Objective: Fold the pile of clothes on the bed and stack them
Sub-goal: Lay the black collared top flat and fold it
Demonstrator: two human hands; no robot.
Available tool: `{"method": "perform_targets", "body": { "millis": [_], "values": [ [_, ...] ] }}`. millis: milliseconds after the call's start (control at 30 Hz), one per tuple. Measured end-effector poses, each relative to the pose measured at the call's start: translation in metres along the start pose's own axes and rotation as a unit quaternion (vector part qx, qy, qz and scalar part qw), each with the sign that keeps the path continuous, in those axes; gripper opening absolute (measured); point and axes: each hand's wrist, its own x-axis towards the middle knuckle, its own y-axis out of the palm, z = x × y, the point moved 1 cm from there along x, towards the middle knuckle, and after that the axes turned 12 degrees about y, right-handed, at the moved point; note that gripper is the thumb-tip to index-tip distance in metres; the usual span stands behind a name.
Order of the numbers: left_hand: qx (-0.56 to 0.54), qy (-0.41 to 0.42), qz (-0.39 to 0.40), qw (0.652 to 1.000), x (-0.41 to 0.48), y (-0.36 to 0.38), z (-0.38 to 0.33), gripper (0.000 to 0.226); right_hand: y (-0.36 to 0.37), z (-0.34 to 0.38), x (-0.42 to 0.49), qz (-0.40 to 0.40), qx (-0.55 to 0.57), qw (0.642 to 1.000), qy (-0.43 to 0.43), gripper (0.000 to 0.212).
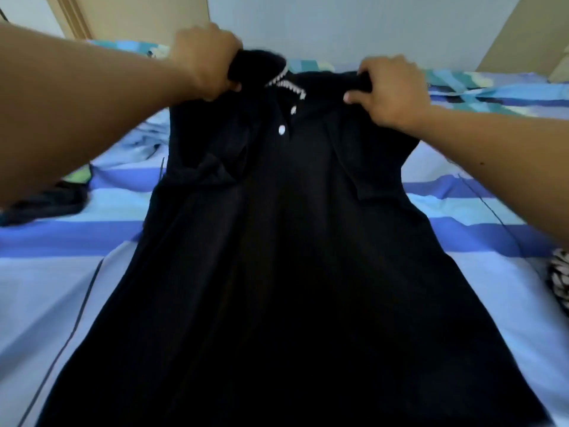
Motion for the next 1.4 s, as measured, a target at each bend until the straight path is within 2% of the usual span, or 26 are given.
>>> {"method": "perform_targets", "body": {
  "millis": [67,200,233,300,333,367,400,467,500,567,633,700,733,800,900,967,1033,1067,1100,1167,1200,1233,1267,1300,1367,1400],
  "values": [
    [-0.042,0.004,-0.031,0.999,-0.015,-0.014,-0.001,0.036,-0.021,-0.010,-0.018,-0.036,0.009,0.999,0.008,0.050],
    [-0.158,-0.031,-0.061,0.985,-0.073,-0.034,-0.013,0.069,-0.054,-0.036,-0.095,-0.066,0.101,0.993,0.015,0.052],
    [-0.137,0.003,-0.083,0.987,-0.095,-0.044,-0.022,0.064,-0.058,-0.040,-0.118,-0.067,0.133,0.989,0.007,0.050],
    [-0.079,0.110,-0.123,0.983,-0.146,-0.060,-0.041,0.036,-0.062,-0.049,-0.168,-0.024,0.193,0.981,-0.014,0.047],
    [-0.074,0.162,-0.113,0.977,-0.176,-0.066,-0.051,0.032,-0.062,-0.055,-0.192,0.036,0.215,0.976,-0.025,0.048],
    [-0.090,0.199,-0.068,0.974,-0.204,-0.064,-0.059,0.037,-0.062,-0.062,-0.215,0.121,0.229,0.965,-0.033,0.053],
    [-0.111,0.212,0.013,0.971,-0.232,-0.062,-0.069,0.052,-0.062,-0.069,-0.236,0.221,0.234,0.946,-0.026,0.059],
    [-0.152,0.168,0.212,0.951,-0.268,-0.047,-0.080,0.098,-0.064,-0.081,-0.265,0.383,0.219,0.897,0.020,0.082],
    [-0.166,0.153,0.266,0.937,-0.281,-0.039,-0.082,0.112,-0.066,-0.085,-0.272,0.413,0.223,0.882,0.038,0.097],
    [-0.188,0.144,0.280,0.930,-0.292,-0.031,-0.088,0.114,-0.067,-0.087,-0.273,0.416,0.248,0.872,0.073,0.125],
    [-0.242,0.139,0.243,0.929,-0.292,-0.030,-0.094,0.094,-0.068,-0.077,-0.270,0.397,0.289,0.864,0.107,0.142],
    [-0.318,0.126,0.202,0.918,-0.289,-0.027,-0.098,0.064,-0.066,-0.061,-0.271,0.379,0.318,0.858,0.138,0.147],
    [-0.353,0.124,0.189,0.908,-0.290,-0.025,-0.100,0.052,-0.064,-0.054,-0.274,0.375,0.331,0.851,0.159,0.147],
    [-0.404,0.122,0.187,0.887,-0.291,-0.022,-0.104,0.042,-0.054,-0.043,-0.277,0.372,0.336,0.838,0.216,0.136],
    [-0.444,0.127,0.170,0.871,-0.288,-0.026,-0.104,0.038,-0.044,-0.043,-0.275,0.395,0.365,0.801,0.261,0.098],
    [-0.470,0.129,0.148,0.861,-0.284,-0.034,-0.097,0.035,-0.053,-0.048,-0.274,0.417,0.426,0.775,0.211,0.064],
    [-0.485,0.122,0.160,0.851,-0.280,-0.043,-0.086,0.036,-0.071,-0.058,-0.272,0.444,0.455,0.762,0.123,0.044],
    [-0.488,0.119,0.199,0.842,-0.281,-0.048,-0.081,0.035,-0.080,-0.064,-0.270,0.481,0.442,0.755,0.069,0.042],
    [-0.495,0.124,0.265,0.818,-0.283,-0.051,-0.077,0.033,-0.088,-0.068,-0.270,0.536,0.407,0.740,0.004,0.041],
    [-0.491,0.153,0.425,0.745,-0.288,-0.058,-0.076,0.024,-0.094,-0.080,-0.269,0.639,0.289,0.705,-0.107,0.034],
    [-0.486,0.158,0.460,0.727,-0.288,-0.059,-0.077,0.019,-0.094,-0.087,-0.267,0.668,0.251,0.690,-0.122,0.032],
    [-0.482,0.148,0.449,0.737,-0.285,-0.057,-0.077,0.012,-0.094,-0.090,-0.263,0.676,0.243,0.687,-0.108,0.030],
    [-0.484,0.124,0.405,0.765,-0.278,-0.052,-0.077,0.010,-0.094,-0.090,-0.259,0.661,0.261,0.699,-0.072,0.029],
    [-0.472,0.083,0.336,0.811,-0.270,-0.041,-0.073,0.017,-0.091,-0.089,-0.253,0.618,0.295,0.729,-0.020,0.026],
    [-0.417,-0.027,0.160,0.894,-0.250,-0.019,-0.063,0.020,-0.075,-0.089,-0.239,0.452,0.350,0.814,0.104,0.017],
    [-0.382,-0.080,0.086,0.917,-0.242,-0.006,-0.058,0.019,-0.064,-0.089,-0.232,0.358,0.356,0.847,0.165,0.012]
  ]
}}
